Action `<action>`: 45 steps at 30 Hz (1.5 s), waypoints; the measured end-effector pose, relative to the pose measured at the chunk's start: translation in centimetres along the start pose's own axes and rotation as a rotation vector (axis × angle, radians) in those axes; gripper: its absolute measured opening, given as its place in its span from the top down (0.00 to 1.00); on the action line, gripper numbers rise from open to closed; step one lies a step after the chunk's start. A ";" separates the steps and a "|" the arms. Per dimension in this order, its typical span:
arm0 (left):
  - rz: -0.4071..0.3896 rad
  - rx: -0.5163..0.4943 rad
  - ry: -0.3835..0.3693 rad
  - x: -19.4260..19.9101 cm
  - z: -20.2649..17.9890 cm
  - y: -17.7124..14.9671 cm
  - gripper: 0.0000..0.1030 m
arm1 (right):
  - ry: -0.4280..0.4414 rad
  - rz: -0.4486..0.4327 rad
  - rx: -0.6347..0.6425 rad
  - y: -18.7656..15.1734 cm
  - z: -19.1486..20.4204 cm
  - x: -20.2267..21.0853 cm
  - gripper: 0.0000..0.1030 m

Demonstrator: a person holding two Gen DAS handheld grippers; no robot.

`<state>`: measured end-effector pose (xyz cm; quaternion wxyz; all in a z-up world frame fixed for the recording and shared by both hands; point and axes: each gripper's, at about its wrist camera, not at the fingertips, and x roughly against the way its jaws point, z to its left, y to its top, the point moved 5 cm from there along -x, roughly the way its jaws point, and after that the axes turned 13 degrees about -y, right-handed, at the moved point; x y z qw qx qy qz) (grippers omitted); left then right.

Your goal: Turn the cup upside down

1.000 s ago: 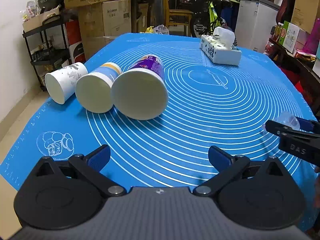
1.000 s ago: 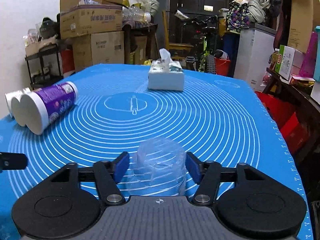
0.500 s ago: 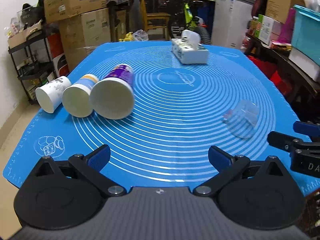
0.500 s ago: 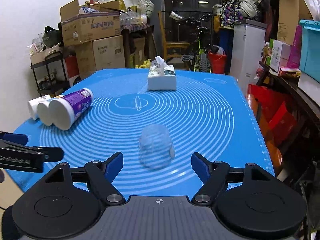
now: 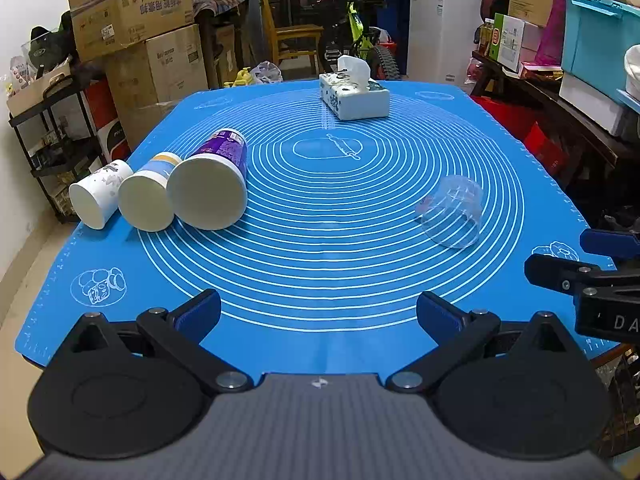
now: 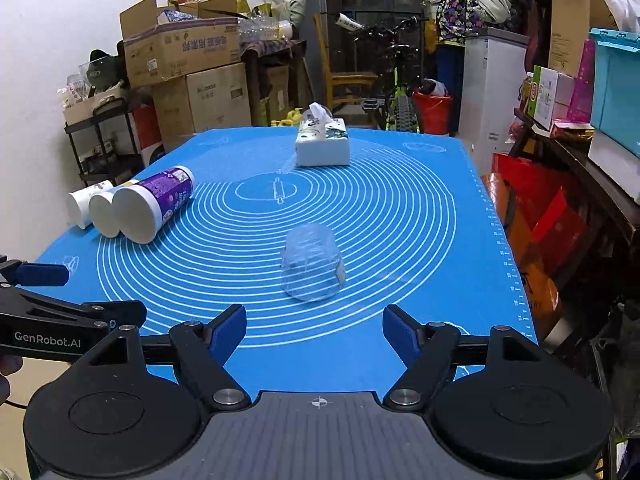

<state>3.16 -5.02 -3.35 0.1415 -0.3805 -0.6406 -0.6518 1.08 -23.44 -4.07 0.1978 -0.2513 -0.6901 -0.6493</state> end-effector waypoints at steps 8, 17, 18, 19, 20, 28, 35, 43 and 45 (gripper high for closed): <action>0.004 -0.007 0.009 0.1 -0.4 -0.1 0.00 | 0.000 0.010 0.005 0.0 -0.2 0.1 0.23; 0.008 -0.011 0.003 0.2 -0.7 -0.2 0.00 | -0.003 0.015 0.000 -0.1 -0.4 0.1 0.23; 0.008 -0.012 0.004 0.2 -0.7 -0.2 0.00 | -0.003 0.015 0.000 -0.1 -0.4 0.1 0.23; 0.008 -0.013 0.004 0.2 -0.7 -0.2 0.00 | -0.003 0.015 -0.001 -0.1 -0.4 0.1 0.23; 0.009 -0.013 0.003 0.2 -0.8 -0.2 0.00 | -0.003 0.016 -0.001 -0.1 -0.5 0.1 0.23; 0.008 -0.013 0.002 0.1 -1.1 -0.2 0.00 | -0.007 0.027 0.003 -0.2 -0.5 0.0 0.23; 0.008 -0.016 0.001 0.2 -1.1 -0.3 0.00 | -0.010 0.030 0.003 -0.2 -0.6 0.0 0.23; 0.010 -0.017 0.000 0.2 -1.1 -0.3 0.00 | -0.015 0.036 0.002 -0.4 -0.5 -0.1 0.23; 0.010 -0.017 0.000 0.2 -1.1 -0.3 0.00 | -0.015 0.037 0.003 -0.4 -0.5 -0.1 0.23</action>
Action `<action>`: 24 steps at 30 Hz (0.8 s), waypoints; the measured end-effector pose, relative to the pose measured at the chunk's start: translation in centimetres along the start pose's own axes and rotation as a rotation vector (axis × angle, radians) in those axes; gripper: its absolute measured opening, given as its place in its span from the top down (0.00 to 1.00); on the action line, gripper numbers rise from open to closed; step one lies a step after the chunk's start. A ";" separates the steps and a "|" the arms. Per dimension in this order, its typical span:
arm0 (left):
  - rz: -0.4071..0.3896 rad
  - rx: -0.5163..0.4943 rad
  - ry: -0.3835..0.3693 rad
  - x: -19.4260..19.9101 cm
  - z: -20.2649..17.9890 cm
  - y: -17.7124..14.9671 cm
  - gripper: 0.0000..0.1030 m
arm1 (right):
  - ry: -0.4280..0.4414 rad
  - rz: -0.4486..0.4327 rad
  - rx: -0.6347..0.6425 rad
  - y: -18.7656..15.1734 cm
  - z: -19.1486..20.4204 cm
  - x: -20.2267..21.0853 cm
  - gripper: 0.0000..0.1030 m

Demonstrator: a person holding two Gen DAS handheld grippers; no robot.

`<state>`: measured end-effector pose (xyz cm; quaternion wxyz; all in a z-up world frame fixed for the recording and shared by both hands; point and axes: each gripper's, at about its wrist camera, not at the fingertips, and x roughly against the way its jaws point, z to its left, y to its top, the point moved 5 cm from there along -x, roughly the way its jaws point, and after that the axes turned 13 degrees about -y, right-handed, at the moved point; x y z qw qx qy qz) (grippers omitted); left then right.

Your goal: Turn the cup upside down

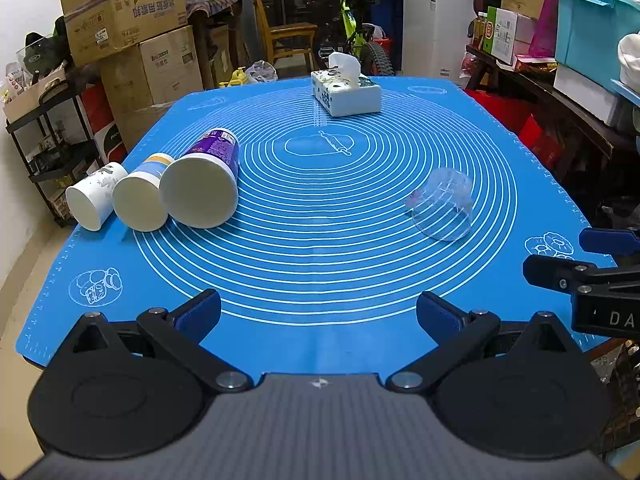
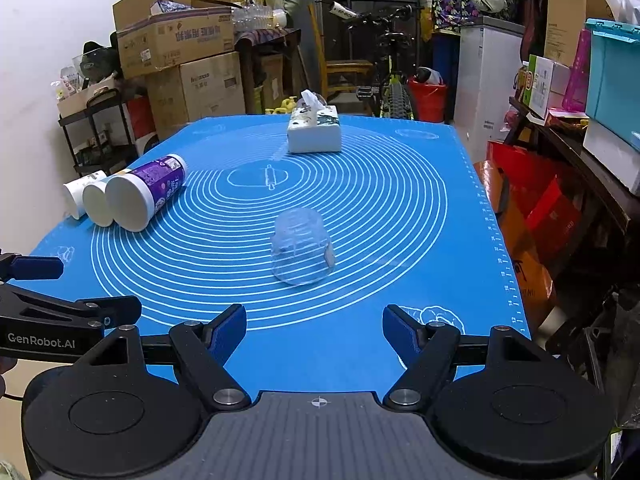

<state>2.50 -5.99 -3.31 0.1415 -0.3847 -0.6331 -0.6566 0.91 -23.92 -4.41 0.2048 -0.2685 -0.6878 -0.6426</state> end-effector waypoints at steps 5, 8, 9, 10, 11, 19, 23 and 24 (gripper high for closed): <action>0.002 0.000 0.000 0.0 0.0 0.0 0.00 | -0.002 0.005 -0.001 -0.2 0.0 -0.1 0.23; 0.004 -0.001 0.000 -0.1 0.1 -0.1 0.00 | -0.003 0.007 -0.001 -0.3 0.0 -0.1 0.23; 0.004 -0.001 0.000 -0.1 0.1 -0.1 0.00 | -0.003 0.008 -0.001 -0.3 0.0 -0.2 0.23; 0.003 0.000 0.000 -0.1 0.1 -0.1 0.00 | -0.004 0.008 -0.002 -0.3 0.0 -0.1 0.23; 0.004 -0.001 0.000 -0.1 0.1 -0.1 0.00 | -0.004 0.008 -0.001 -0.3 0.0 -0.2 0.23; 0.008 -0.006 0.000 -0.2 0.1 -0.2 0.00 | -0.010 0.015 -0.004 -0.3 -0.2 -0.4 0.23; 0.010 -0.006 0.001 -0.2 0.0 -0.2 0.00 | -0.010 0.017 -0.004 -0.3 -0.2 -0.4 0.23; 0.010 -0.007 0.001 -0.2 0.0 -0.2 0.00 | -0.010 0.018 -0.004 -0.3 -0.2 -0.5 0.23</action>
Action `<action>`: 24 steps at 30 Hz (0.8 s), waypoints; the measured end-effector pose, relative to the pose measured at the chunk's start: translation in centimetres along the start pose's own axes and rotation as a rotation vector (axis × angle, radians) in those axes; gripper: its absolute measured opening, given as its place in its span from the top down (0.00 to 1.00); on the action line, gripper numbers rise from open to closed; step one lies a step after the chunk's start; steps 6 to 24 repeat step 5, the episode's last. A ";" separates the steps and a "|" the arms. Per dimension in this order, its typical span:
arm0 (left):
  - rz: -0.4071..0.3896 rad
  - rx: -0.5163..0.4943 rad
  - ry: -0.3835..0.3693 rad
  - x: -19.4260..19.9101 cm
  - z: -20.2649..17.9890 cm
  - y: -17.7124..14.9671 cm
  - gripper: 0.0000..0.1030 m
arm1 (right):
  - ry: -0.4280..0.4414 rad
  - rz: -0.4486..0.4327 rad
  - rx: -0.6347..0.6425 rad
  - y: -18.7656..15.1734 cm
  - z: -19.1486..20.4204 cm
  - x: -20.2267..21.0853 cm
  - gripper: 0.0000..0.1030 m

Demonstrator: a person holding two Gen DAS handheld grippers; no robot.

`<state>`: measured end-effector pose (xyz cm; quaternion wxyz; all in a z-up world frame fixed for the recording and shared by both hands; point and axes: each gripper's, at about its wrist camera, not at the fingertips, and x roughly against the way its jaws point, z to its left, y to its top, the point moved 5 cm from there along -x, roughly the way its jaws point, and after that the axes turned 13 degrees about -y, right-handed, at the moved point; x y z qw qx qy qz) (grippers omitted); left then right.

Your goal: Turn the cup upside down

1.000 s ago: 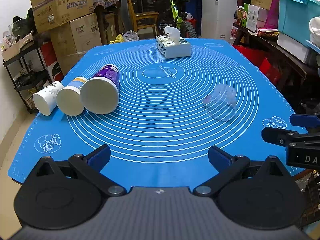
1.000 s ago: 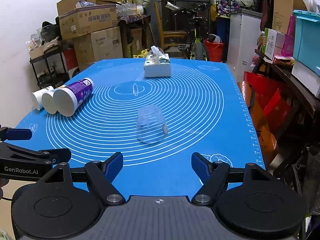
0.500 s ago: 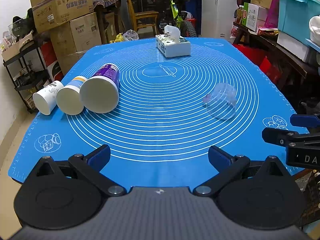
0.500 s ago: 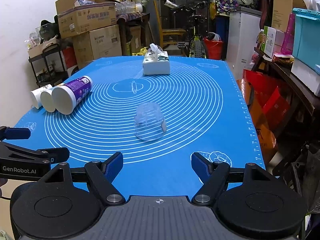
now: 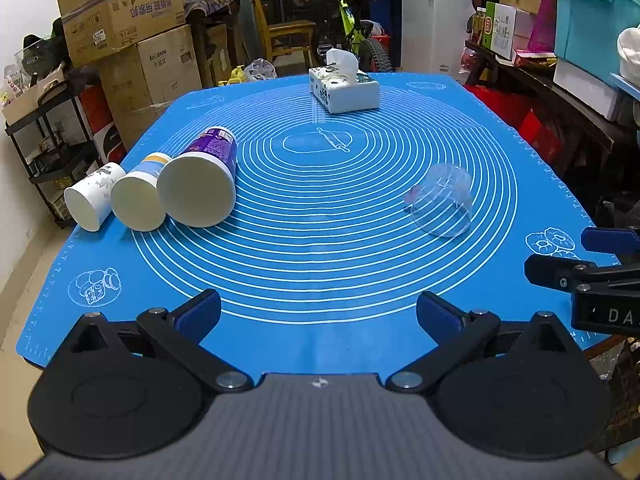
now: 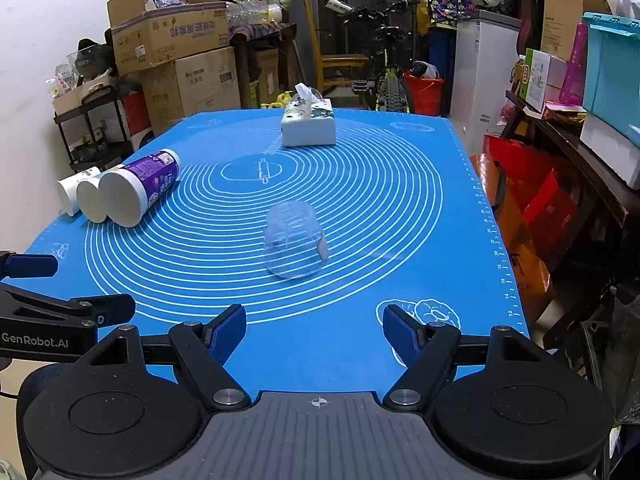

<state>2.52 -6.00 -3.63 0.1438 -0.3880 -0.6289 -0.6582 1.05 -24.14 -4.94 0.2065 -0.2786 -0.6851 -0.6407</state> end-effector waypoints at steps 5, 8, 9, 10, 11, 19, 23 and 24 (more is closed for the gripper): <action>0.002 -0.004 0.001 -0.1 0.0 0.1 0.00 | -0.001 0.006 0.001 0.0 0.0 -0.2 0.22; 0.002 -0.004 0.001 -0.1 0.0 0.1 0.00 | -0.001 0.006 0.001 0.0 0.0 -0.2 0.22; 0.002 -0.004 0.001 -0.1 0.0 0.1 0.00 | -0.001 0.006 0.001 0.0 0.0 -0.2 0.22; 0.002 -0.004 0.001 -0.1 0.0 0.1 0.00 | -0.001 0.006 0.001 0.0 0.0 -0.2 0.22; 0.002 -0.004 0.001 -0.1 0.0 0.1 0.00 | -0.001 0.006 0.001 0.0 0.0 -0.2 0.22; 0.002 -0.004 0.001 -0.1 0.0 0.1 0.00 | -0.001 0.006 0.001 0.0 0.0 -0.2 0.22; 0.002 -0.004 0.001 -0.1 0.0 0.1 0.00 | -0.001 0.006 0.001 0.0 0.0 -0.2 0.22; 0.002 -0.004 0.001 -0.1 0.0 0.1 0.00 | -0.001 0.006 0.001 0.0 0.0 -0.2 0.22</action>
